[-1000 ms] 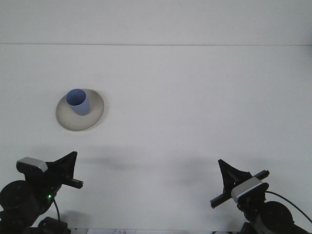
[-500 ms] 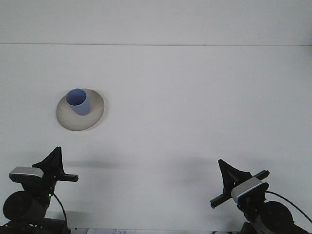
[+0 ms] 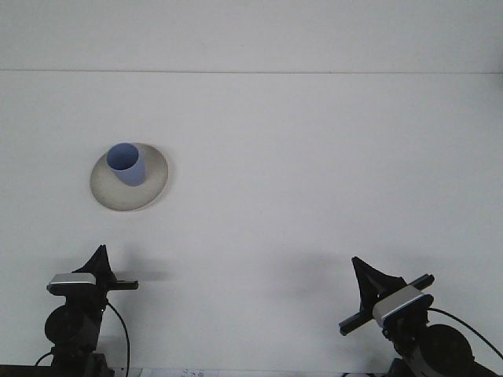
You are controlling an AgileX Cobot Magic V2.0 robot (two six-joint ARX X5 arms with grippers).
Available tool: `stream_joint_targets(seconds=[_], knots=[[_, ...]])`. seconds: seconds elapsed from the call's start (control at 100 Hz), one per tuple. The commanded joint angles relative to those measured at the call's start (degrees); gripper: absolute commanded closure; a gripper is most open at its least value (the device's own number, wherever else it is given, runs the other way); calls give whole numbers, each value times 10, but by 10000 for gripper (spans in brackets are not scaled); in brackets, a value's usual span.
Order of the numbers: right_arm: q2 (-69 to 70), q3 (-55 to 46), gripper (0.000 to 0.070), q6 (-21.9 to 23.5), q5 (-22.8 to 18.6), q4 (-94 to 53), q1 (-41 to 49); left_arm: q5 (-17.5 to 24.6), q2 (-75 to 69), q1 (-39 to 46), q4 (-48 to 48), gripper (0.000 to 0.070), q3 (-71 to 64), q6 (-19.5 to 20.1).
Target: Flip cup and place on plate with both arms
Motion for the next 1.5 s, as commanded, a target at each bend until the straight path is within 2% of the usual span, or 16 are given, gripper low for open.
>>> stream_joint_targets(seconds=[0.0,0.97,1.08,1.15,1.31,1.49], knots=[[0,-1,694,3,0,7,7,-3,-2,2,7,687,-11,9],[0,-1,694,3,0,7,7,-3,-2,2,7,687,-11,9],[0,-2,694,-35,3,6,-19,-3,-2,2,7,687,-11,9],[-1,-11,694,-33,-23,10,-73,-3,-2,2,7,687,-11,9],[-29,-87,694,-36,-133,66,-264,-3,-2,2,7,687,-11,9],[-109,-213,694,-30,-305,164,-476,-3,-2,2,7,687,-11,9]])
